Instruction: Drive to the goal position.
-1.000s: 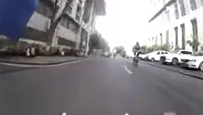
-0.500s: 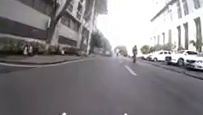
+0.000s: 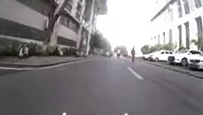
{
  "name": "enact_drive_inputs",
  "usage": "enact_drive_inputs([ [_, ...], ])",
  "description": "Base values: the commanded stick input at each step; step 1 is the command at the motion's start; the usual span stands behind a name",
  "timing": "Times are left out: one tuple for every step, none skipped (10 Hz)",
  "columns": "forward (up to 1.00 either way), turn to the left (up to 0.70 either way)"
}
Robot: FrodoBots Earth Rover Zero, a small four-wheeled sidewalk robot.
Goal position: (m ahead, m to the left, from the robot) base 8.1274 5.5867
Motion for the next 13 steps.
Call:
enact_drive_inputs([
  [0.7, -0.13],
  [0.7, -0.07],
  [0.7, -0.1],
  [0.7, -0.14],
  [0.7, -0.14],
  [0.7, -0.14],
  [0.7, -0.14],
  [0.7, -0.14],
  [0.7, -0.14],
  [0.7, -0.13],
  [0.7, -0.09],
  [0.7, -0.01],
  [0.7, 0.0],
])
